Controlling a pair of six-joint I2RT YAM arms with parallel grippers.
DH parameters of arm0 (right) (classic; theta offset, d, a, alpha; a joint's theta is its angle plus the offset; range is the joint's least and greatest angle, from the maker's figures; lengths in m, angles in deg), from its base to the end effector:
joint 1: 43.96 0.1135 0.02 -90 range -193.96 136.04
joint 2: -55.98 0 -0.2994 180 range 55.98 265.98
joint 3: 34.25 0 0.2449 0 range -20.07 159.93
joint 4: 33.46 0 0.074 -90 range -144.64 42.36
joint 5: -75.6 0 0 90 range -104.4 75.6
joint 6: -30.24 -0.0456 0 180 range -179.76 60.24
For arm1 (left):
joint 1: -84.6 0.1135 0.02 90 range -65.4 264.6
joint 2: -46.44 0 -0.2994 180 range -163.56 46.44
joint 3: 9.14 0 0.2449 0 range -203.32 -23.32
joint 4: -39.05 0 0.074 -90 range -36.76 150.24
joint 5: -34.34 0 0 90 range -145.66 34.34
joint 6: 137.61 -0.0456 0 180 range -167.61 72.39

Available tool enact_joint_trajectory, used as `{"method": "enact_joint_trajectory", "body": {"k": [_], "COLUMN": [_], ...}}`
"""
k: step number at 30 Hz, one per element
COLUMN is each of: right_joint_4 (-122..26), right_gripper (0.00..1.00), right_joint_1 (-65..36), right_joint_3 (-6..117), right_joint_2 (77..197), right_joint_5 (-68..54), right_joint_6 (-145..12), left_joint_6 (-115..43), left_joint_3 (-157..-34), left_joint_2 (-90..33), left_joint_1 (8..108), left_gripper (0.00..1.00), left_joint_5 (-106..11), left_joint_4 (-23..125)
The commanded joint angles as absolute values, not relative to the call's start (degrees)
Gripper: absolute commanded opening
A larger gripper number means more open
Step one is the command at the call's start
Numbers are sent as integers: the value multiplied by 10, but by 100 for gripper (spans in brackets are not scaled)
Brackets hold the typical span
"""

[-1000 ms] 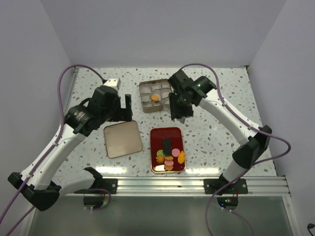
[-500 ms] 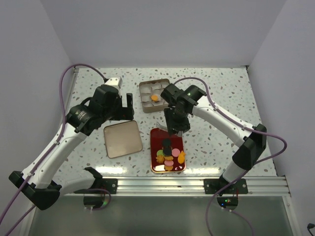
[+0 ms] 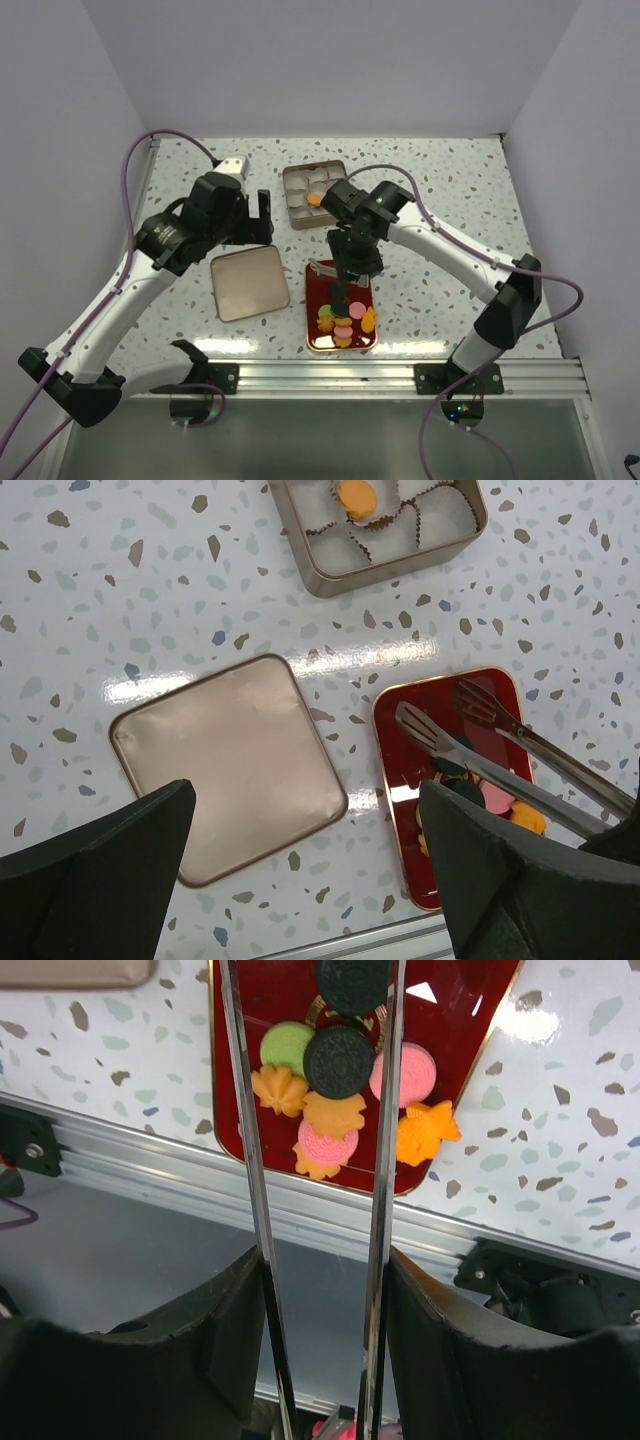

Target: Pack the cookies

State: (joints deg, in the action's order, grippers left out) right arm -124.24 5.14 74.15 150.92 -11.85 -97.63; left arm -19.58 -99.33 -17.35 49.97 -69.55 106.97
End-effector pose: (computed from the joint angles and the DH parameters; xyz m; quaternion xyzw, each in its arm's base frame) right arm 0.2016 0.2358 0.3522 -0.0997 0.9886 0.0920 0.0649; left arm 0.1672 -0.1022 0.4126 0.0025 0.9065 -0.1177 0.4055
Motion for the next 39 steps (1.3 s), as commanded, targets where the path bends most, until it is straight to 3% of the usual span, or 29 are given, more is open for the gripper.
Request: {"method": "enact_joint_trajectory", "body": {"k": [1, 16, 31, 39], "right_joint_4": [-1381, -1319, -1328, -1353], "right_gripper": [51, 49, 49, 43], "right_joint_1": [56, 65, 111, 112], "right_joint_3": [716, 590, 639, 655], "right_joint_2": [1467, 1378, 1452, 1466], "right_joint_5": [-118, -89, -133, -140], "right_joint_6": [-980, -1005, -1008, -997], "left_joint_6": [-204, -198, -180, -181], "left_joint_3": [-988, -977, -959, -957], "left_joint_2": [-166, -169, -147, -141], "left_joint_1": [498, 498, 498, 498], "left_gripper": [100, 100, 100, 100], "left_joint_5": [-698, -690, -696, -706], "left_joint_4": [1045, 1039, 1047, 1054]}}
